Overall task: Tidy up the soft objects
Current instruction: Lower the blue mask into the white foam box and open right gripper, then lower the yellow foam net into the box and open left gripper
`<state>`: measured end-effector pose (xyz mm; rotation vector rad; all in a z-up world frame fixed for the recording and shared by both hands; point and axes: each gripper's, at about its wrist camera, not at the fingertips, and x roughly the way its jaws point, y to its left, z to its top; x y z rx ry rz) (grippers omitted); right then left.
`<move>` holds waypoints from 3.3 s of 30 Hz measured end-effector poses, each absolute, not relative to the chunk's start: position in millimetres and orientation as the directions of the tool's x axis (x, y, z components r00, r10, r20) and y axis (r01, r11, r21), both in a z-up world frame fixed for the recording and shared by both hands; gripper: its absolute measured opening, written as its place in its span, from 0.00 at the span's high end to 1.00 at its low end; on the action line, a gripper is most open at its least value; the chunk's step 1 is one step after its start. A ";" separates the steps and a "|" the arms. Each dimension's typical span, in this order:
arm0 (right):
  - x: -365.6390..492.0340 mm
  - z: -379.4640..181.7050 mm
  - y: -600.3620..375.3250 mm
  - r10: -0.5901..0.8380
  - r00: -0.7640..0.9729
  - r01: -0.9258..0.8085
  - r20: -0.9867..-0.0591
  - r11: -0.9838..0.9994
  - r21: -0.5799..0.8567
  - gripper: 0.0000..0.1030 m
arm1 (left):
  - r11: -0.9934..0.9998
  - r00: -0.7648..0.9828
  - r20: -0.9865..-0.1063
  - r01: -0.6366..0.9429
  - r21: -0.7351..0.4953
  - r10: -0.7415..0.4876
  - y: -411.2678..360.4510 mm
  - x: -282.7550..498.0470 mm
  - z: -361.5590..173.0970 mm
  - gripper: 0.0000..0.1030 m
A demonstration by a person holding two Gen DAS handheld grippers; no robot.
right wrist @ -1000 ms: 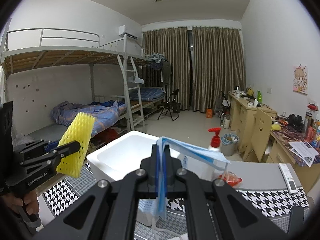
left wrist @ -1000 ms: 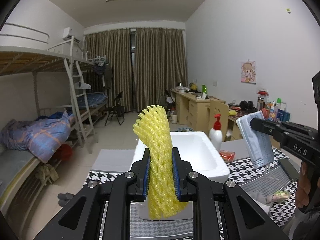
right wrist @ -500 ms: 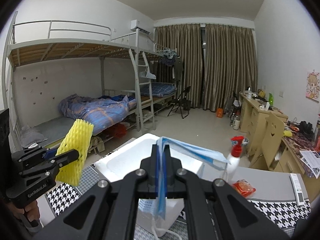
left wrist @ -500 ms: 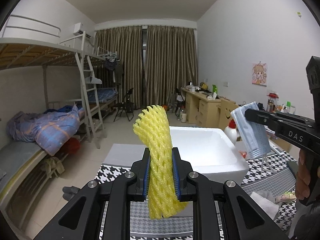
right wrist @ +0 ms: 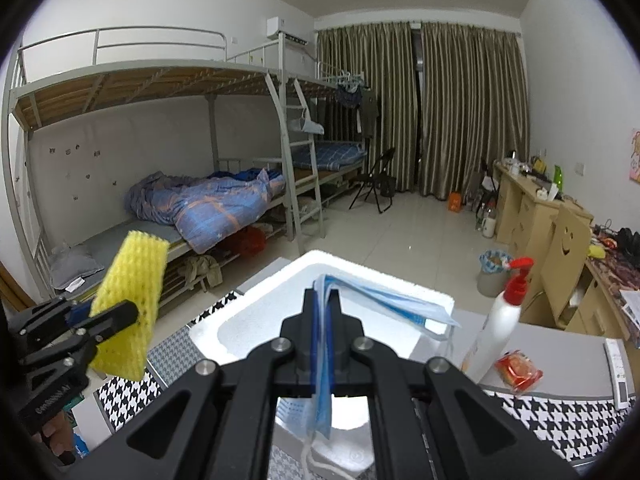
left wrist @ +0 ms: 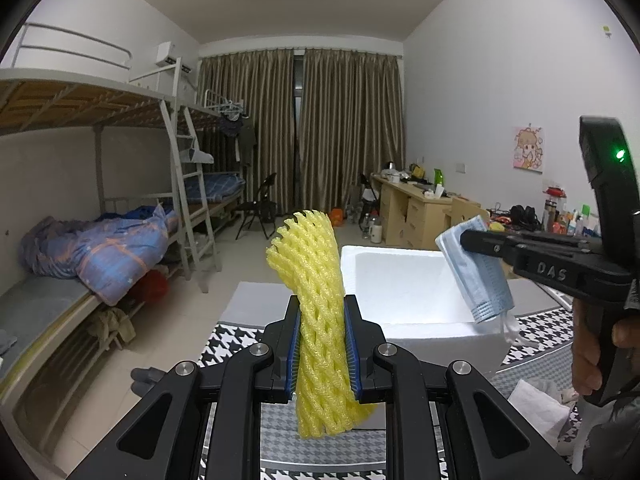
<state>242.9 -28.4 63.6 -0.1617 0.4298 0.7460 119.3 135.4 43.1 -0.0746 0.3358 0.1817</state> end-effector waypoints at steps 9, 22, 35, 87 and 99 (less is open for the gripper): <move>253.7 54.0 -20.4 0.606 0.620 -0.689 -0.498 0.724 0.025 0.93 | 0.979 0.930 -0.327 -0.195 -0.054 0.167 137.3 117.3 44.8 0.80; 244.9 47.7 -12.7 0.592 0.606 -0.710 -0.531 0.704 -0.027 0.40 | 0.980 0.926 -0.340 -0.190 -0.051 0.162 142.8 124.6 45.8 0.80; 242.3 61.0 -32.6 0.606 0.636 -0.693 -0.478 0.721 -0.009 0.27 | 0.991 0.933 -0.345 -0.130 -0.044 0.107 141.0 144.4 50.6 0.80; 227.1 47.7 -124.0 0.514 0.758 -0.558 -0.401 0.830 0.009 0.06 | 0.999 0.875 -0.482 0.020 -0.037 -0.036 106.2 238.4 46.1 0.45; 226.1 47.2 -141.8 0.500 0.774 -0.532 -0.389 0.846 0.028 0.06 | 0.999 0.894 -0.447 0.020 -0.044 -0.037 98.7 227.5 48.9 0.05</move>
